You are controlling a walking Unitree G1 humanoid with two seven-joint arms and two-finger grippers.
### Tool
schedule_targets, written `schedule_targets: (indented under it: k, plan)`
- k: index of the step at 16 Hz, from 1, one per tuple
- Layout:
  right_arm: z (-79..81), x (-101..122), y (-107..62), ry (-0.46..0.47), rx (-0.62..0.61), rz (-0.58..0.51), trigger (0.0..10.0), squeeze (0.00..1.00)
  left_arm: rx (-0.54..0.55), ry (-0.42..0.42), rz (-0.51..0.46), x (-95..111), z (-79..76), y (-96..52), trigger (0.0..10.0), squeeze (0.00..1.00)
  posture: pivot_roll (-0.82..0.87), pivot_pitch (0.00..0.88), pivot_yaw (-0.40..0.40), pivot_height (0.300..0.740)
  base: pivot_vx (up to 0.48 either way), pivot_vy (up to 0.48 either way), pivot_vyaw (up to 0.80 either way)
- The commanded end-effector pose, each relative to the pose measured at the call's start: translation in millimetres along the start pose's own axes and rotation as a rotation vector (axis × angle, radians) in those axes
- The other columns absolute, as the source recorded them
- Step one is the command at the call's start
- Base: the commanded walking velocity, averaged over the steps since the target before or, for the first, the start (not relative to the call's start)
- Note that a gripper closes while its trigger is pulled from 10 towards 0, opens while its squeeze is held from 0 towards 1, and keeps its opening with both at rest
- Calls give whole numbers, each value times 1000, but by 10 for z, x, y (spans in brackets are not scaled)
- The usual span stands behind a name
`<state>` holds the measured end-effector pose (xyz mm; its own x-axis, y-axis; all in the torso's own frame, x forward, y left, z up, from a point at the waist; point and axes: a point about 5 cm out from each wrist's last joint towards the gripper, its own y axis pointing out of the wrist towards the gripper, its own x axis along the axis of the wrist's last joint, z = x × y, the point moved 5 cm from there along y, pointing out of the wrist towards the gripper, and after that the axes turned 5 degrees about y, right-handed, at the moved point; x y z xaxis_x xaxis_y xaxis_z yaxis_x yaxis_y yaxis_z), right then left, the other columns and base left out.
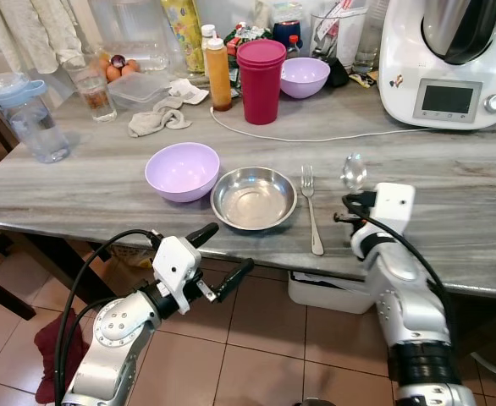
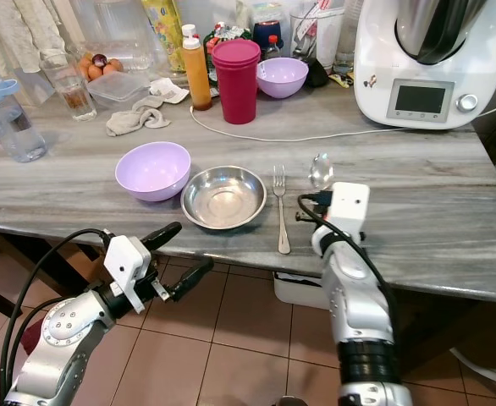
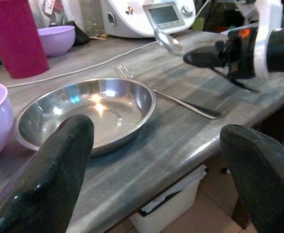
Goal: Setting the table
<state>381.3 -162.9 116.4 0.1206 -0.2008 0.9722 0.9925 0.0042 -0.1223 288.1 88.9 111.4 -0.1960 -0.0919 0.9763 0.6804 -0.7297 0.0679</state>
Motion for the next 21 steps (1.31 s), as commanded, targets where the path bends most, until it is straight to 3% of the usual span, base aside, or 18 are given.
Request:
schedule_targets:
  k: [1,4,10,21]
  plan:
    - [12,-12,42,25,3,8,10000,0,-28,3,7,-9,-36,-3,10000,0,-269,94,65,740,0,0,0]
    - [5,-64,139,107,-14,39,10000,0,-40,13,10,-7,-64,23,10000,0,-263,91,65,740,0,0,0]
    - [21,-57,230,126,-17,43,10000,0,-66,7,15,-12,-74,3,10000,0,-256,83,66,740,0,0,0]
    - [101,-196,329,153,9,105,10000,0,-111,-19,70,-437,-108,-114,10000,0,-255,86,70,740,0,0,0]
